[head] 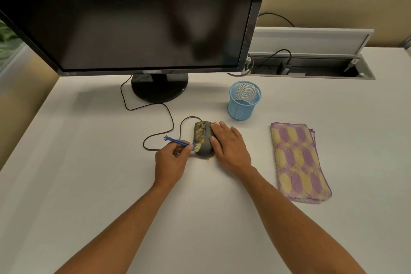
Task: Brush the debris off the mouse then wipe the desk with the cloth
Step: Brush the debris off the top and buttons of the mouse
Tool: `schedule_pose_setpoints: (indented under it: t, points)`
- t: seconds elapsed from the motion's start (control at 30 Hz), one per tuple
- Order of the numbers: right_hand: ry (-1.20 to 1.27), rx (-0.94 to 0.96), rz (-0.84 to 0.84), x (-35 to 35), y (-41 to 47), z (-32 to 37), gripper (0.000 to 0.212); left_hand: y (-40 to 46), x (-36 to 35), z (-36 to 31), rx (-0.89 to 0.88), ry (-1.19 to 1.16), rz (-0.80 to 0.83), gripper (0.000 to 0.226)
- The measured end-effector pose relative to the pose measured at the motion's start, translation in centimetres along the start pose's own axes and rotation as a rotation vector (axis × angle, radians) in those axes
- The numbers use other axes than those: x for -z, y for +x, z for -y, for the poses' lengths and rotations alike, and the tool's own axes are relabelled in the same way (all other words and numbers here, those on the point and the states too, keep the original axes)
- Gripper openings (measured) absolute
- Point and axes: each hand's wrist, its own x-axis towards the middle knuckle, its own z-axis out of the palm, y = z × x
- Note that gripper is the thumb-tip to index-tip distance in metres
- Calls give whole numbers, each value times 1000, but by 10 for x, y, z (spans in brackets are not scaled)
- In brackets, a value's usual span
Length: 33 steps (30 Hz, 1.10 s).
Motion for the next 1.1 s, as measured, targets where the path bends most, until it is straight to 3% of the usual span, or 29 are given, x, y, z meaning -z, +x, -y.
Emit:
schedule_pose_setpoints:
  t: [0.2, 0.53, 1.1]
  points:
    - [0, -9, -6, 1, 0, 2, 56, -7, 7, 4, 30, 13, -74, 13]
    - [-1, -14, -1, 2, -1, 3, 56, 25, 4, -19, -93, 9, -16, 12]
    - [-23, -5, -2, 2, -1, 4, 55, 81, -14, -33, -185, 341, 226, 21]
